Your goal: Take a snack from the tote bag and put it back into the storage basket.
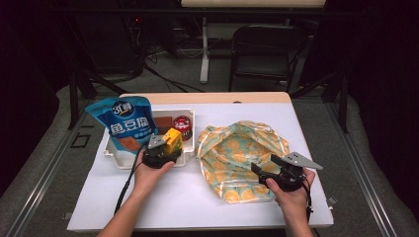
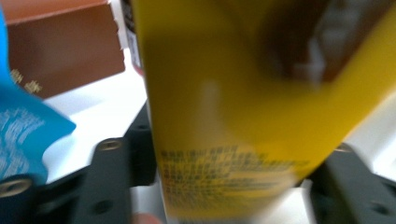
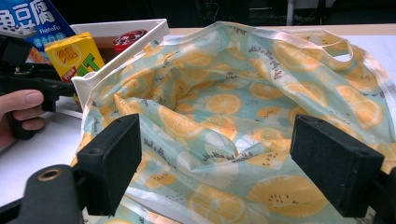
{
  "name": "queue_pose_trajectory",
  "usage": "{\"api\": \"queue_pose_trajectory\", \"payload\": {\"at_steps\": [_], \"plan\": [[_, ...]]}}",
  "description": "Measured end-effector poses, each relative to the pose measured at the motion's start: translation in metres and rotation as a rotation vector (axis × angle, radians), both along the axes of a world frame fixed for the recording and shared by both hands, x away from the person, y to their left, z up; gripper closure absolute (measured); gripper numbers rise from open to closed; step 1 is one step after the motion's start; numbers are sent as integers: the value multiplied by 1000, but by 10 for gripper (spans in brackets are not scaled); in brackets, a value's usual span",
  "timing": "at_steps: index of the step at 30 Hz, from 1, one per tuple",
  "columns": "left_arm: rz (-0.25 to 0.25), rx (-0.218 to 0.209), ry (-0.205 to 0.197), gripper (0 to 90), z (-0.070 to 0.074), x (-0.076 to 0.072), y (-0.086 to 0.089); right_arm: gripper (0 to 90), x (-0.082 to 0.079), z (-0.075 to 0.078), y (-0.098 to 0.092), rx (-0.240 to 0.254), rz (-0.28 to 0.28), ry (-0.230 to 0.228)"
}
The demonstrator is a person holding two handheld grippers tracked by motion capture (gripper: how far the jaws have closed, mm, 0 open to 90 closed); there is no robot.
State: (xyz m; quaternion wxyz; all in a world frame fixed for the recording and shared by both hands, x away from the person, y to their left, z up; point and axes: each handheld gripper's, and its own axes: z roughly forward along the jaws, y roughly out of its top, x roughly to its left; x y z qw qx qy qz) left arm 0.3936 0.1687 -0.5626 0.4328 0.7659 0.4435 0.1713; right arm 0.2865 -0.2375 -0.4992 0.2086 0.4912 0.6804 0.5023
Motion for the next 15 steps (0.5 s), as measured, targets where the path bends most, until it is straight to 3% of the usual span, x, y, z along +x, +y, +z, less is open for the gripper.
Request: {"api": "queue_pose_trajectory", "payload": {"at_steps": [2, 5, 9, 11, 13, 14, 15], "plan": [[9, 7, -9, 274, 2, -6, 2, 160, 0, -1, 0, 8, 3, -2], [17, 7, -26, 247, 10, -16, 9, 160, 1, -1, 0, 1, 1, 2], [28, -31, -62, 275, 24, -35, 24, 159, 0, -1, 0, 8, 3, -1], [34, -36, -64, 362, 27, -43, 31, 159, 0, -1, 0, 9, 2, -2], [35, -70, -66, 517, 27, -53, 38, 159, 0, -1, 0, 4, -1, 3], [35, -88, -75, 601, 27, -57, 41, 159, 1, -1, 0, 3, 0, 4], [29, -99, -70, 739, 27, -59, 42, 159, 1, -1, 0, 3, 0, 4]]}}
